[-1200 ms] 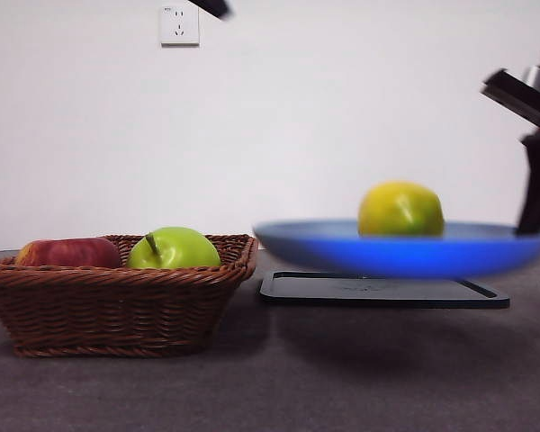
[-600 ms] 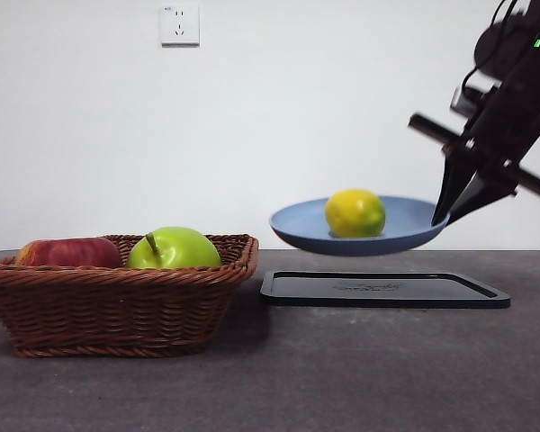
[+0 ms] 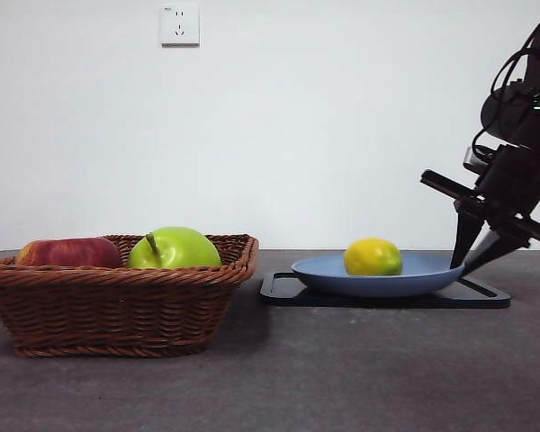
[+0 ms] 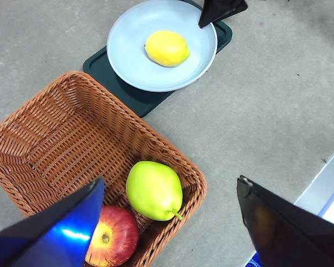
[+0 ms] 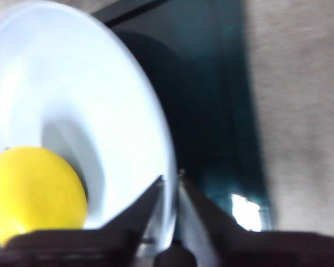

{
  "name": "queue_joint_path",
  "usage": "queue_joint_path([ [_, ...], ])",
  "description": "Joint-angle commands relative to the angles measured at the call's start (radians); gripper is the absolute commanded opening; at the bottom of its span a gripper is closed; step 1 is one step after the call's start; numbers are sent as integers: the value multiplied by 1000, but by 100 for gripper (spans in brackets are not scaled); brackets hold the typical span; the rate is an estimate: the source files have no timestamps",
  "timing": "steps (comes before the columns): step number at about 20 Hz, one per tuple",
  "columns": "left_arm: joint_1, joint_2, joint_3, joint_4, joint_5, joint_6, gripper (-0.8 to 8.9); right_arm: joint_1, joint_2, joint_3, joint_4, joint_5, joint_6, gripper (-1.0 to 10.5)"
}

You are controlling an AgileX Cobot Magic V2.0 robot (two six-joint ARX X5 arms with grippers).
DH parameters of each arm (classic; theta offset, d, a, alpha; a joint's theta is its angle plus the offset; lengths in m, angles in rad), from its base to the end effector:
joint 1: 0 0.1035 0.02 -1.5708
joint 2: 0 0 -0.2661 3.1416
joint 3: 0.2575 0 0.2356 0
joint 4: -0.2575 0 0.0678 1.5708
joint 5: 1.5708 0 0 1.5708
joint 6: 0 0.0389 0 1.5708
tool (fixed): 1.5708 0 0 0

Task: Take the lemon from the basket,put the lemon in the plate,hand out the plate

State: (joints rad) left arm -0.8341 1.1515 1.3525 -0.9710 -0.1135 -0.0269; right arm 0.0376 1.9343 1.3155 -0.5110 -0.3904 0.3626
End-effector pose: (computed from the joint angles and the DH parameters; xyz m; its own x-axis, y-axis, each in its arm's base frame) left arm 0.1372 -0.1447 0.3767 0.5631 -0.4522 -0.6917 0.6685 0.7413 0.0595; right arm 0.3785 0.0290 0.1751 0.3802 0.3951 -0.8363 0.1363 0.8704 0.4732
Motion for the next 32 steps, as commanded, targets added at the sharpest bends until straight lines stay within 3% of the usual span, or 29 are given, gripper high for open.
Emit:
queue_joint_path([
  [1,-8,11,17,11,4,-9,414,-4,18,23,1,-3,-18,182],
  [3,-8,11,17,11,10,-18,414,-6,18,23,6,-4,-34,239],
  [7,-8,11,17,13,10,-11,414,-19,-54,23,-34,-2,-77,234],
  [12,-8,18,17,65,9,85,391,-15,-269,23,-210,-3,-176,220],
  [16,7,18,17,98,8,162,157,56,-422,23,-363,-2,-296,42],
  [19,52,18,17,97,8,240,3,133,-516,21,-403,8,-321,3],
  [21,101,18,14,95,13,243,6,212,-590,20,-401,85,-327,3],
  [24,199,14,2,95,36,241,6,352,-698,9,-365,325,-327,3],
  [26,261,-3,-29,124,106,241,6,430,-772,-21,-302,446,-327,3],
  [32,369,-270,-364,422,177,219,6,581,-1072,-309,10,687,-327,3],
])
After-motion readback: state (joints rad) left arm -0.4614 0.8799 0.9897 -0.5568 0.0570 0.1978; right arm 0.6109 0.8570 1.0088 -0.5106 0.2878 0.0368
